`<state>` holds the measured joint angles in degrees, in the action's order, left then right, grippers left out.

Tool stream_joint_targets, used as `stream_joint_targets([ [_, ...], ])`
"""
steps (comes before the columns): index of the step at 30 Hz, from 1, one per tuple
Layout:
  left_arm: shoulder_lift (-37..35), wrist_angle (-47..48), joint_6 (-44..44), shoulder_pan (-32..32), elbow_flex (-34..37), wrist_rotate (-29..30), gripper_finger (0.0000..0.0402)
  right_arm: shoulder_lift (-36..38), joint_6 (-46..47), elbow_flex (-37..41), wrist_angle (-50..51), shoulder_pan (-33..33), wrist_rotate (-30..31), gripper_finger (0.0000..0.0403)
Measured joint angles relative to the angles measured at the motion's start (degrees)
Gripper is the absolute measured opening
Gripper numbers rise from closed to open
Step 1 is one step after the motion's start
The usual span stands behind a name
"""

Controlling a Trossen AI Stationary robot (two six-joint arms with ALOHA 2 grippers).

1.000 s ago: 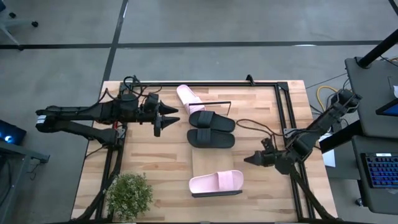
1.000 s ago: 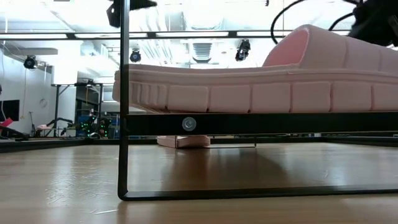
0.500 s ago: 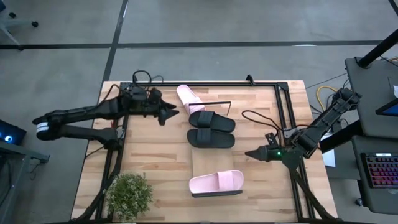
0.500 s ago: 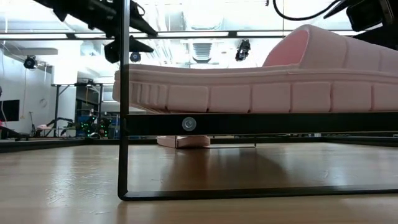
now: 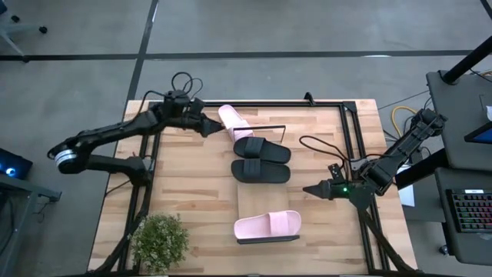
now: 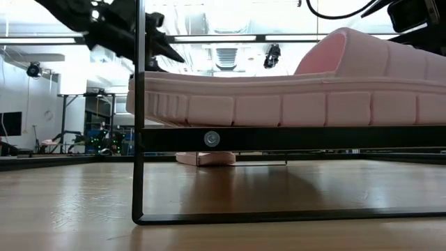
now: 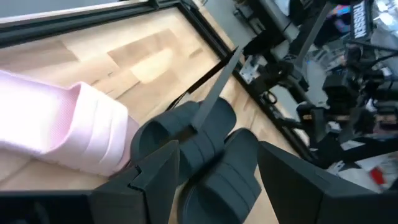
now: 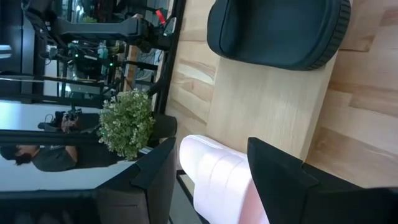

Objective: Pick and place slides into the shelf
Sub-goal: Put the pink slide on the shelf

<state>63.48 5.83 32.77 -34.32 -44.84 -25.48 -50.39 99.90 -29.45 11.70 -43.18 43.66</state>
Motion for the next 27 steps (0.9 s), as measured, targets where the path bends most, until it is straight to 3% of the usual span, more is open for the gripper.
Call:
stream_joint_targets([
  [7, 9.6, -10.14, 4.49, -4.9, -0.15, -8.78, 0.0201, -0.04, -0.27, -0.91, -0.02, -0.02, -0.02, 0.0187],
  [12, 14.61, -10.36, 4.53, -8.06, -0.68, -12.77, 0.0201, 0.0, -1.07, -1.54, 0.0, -0.02, -0.04, 0.0187],
  [27, 25.44, -10.19, 4.38, -11.22, -2.8, -13.2, 0.0201, -0.42, -0.95, -1.99, -0.02, 0.09, 0.0, 0.0187],
])
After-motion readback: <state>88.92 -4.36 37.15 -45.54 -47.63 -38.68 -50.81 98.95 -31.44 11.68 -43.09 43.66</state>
